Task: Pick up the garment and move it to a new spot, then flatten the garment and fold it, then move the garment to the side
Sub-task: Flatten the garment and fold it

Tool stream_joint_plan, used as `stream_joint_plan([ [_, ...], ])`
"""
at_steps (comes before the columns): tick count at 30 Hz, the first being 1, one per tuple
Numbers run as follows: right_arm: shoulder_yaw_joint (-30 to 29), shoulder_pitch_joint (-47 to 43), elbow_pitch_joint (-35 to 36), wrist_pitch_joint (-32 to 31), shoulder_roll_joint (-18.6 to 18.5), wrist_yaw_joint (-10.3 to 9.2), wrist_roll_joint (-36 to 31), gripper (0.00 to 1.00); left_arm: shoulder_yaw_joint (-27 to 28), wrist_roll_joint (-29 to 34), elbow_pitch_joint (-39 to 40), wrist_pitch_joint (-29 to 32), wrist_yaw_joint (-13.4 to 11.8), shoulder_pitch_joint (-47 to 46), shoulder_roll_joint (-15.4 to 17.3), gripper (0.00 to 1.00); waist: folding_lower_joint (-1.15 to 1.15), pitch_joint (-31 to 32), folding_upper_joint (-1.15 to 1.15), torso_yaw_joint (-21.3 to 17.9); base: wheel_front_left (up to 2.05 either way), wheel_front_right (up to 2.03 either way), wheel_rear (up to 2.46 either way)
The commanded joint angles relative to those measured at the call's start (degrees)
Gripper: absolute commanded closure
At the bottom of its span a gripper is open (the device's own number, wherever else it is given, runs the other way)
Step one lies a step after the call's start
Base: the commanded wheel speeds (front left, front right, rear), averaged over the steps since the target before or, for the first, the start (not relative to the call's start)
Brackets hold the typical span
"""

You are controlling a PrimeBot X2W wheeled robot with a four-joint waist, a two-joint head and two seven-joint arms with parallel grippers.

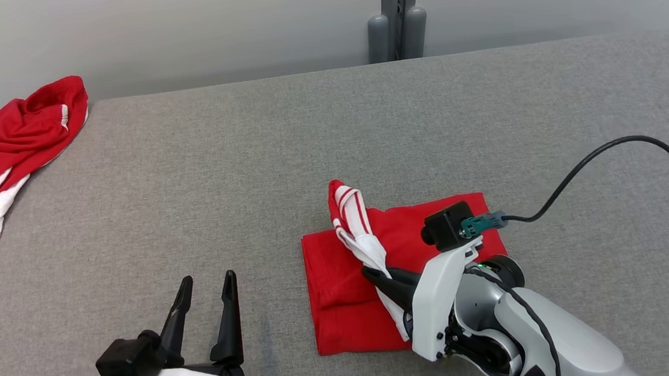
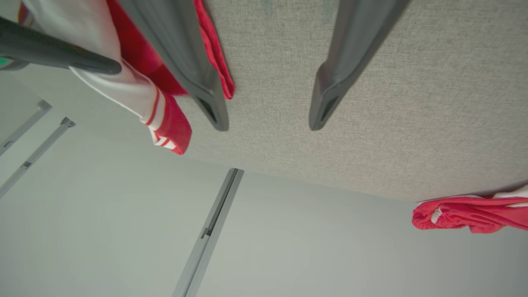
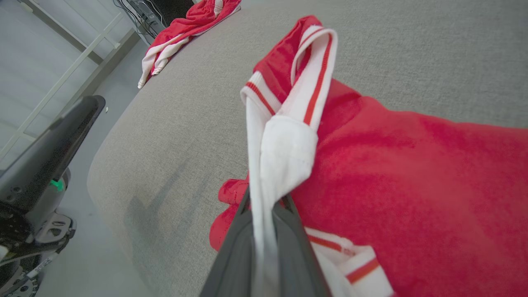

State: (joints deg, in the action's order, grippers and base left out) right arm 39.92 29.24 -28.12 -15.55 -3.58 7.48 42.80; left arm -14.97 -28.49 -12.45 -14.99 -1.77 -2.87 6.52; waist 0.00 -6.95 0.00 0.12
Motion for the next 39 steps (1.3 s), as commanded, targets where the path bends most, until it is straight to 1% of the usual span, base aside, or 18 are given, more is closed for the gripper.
stream_joint_plan([
  [1, 0.1, 1.0, -1.5, 0.9, 0.0, 0.03, 0.5, 0.75, 0.1, -0.1, -0.3, -0.3, 0.3, -1.0, 0.2, 0.0, 0.0, 0.2, 0.0, 0.3, 0.0, 0.0, 0.0],
  [2, 0.1, 1.5, -2.6, 1.4, 0.2, 0.03, 0.6, 0.51, 0.0, -0.1, -0.3, -0.3, 0.3, -1.1, 0.1, 0.0, 0.0, 0.2, 0.0, 0.4, 0.0, 0.0, 0.0],
  [3, 0.4, 2.3, -4.1, 2.5, 0.5, 0.03, 1.1, 0.0, 0.0, 0.0, -0.5, -0.3, 0.4, -1.0, 0.0, 0.0, 0.0, 0.4, 0.0, 0.7, 0.0, 0.0, 0.0],
  [6, 1.6, 3.1, -5.0, 3.7, 0.6, 0.03, 2.2, 0.0, 0.1, 0.1, -0.6, -0.3, 0.5, -0.6, -0.1, 0.0, 0.0, 0.6, 0.0, 0.8, 0.0, 0.0, 0.0],
  [11, 2.6, 4.1, -3.8, 6.1, 0.5, 0.03, 4.7, 0.0, 0.5, 0.1, -0.7, -0.3, 0.6, 0.3, 0.0, 0.0, 0.0, 1.0, 0.0, 0.4, 0.0, 0.0, 0.0],
  [15, 1.7, 4.5, -3.0, 9.0, 0.4, 0.03, 4.8, 0.0, 0.5, 0.4, -0.6, -0.3, 0.5, 0.8, 0.0, 0.0, 0.0, 1.3, 0.0, -0.3, 0.0, 0.0, 0.0],
  [20, -0.9, 4.5, -2.6, 13.3, -1.5, 0.03, 3.2, 0.0, 0.1, 0.6, -0.4, -0.3, 0.4, 1.1, 0.0, 0.0, 0.0, 1.4, 0.0, -1.2, 0.0, 0.0, 0.0],
  [23, -2.8, 4.1, -2.4, 16.9, -2.9, 0.03, 0.6, 0.0, -0.1, 0.7, -0.2, -0.3, 0.4, 1.3, 0.1, 0.0, 0.0, 1.5, 0.0, -1.6, 0.0, 0.0, 0.0],
  [24, -2.8, 4.1, -2.4, 16.9, -2.9, 0.03, 0.6, 0.0, -0.1, 0.7, -0.2, -0.3, 0.4, 1.3, 0.1, 0.0, 0.0, 1.5, 0.0, -1.6, 0.0, 0.0, 0.0],
  [25, -3.6, 3.8, -2.4, 18.3, -3.3, 0.03, -0.2, 0.0, -0.2, 0.8, -0.1, -0.3, 0.4, 1.3, 0.0, 0.0, 0.0, 1.5, 0.0, -1.8, 0.0, 0.0, 0.0],
  [29, -6.0, 2.9, -2.5, 22.9, -4.7, 0.03, -5.1, 0.0, -0.3, 0.8, 0.4, -0.3, 0.0, 1.2, 0.2, 0.0, 0.0, 1.3, 0.0, -2.3, 0.0, 0.0, 0.0],
  [34, -7.6, 0.7, -3.3, 27.1, -4.3, 0.03, -10.9, 0.0, -0.4, 0.7, 0.9, -0.3, -0.1, 1.0, 0.5, 0.0, 0.0, 1.0, 0.0, -2.4, 0.0, 0.0, 0.0],
  [35, -7.8, 0.1, -3.5, 27.7, -4.1, 0.03, -11.9, 0.02, -0.5, 0.7, 0.9, -0.3, -0.1, 0.9, 0.5, 0.0, 0.0, 0.9, 0.0, -2.3, 0.0, 0.0, 0.0],
  [36, -8.0, -0.5, -3.8, 28.4, -3.8, 0.03, -13.0, 0.44, -0.5, 0.7, 0.9, -0.2, -0.2, 0.9, 0.5, 0.0, 0.0, 0.8, 0.0, -2.1, 0.0, 0.0, 0.0],
  [37, -8.1, -1.3, -4.2, 28.7, -3.3, 0.03, -13.5, 0.65, -0.5, 0.6, 1.0, -0.2, -0.2, 0.9, 0.5, 0.0, 0.0, 0.7, 0.0, -1.8, 0.0, 0.0, 0.0],
  [38, -8.0, -2.0, -4.7, 29.0, -2.8, 0.02, -14.1, 0.77, -0.5, 0.5, 1.0, -0.2, -0.2, 0.8, 0.5, 0.0, 0.0, 0.5, 0.0, -1.4, 0.0, 0.0, 0.0],
  [39, -7.6, -2.5, -5.2, 29.3, -2.3, 0.03, -14.8, 1.0, -0.5, 0.5, 1.0, -0.2, -0.2, 0.7, 0.5, 0.0, 0.0, 0.4, 0.0, -1.1, 0.0, 0.0, 0.0],
])
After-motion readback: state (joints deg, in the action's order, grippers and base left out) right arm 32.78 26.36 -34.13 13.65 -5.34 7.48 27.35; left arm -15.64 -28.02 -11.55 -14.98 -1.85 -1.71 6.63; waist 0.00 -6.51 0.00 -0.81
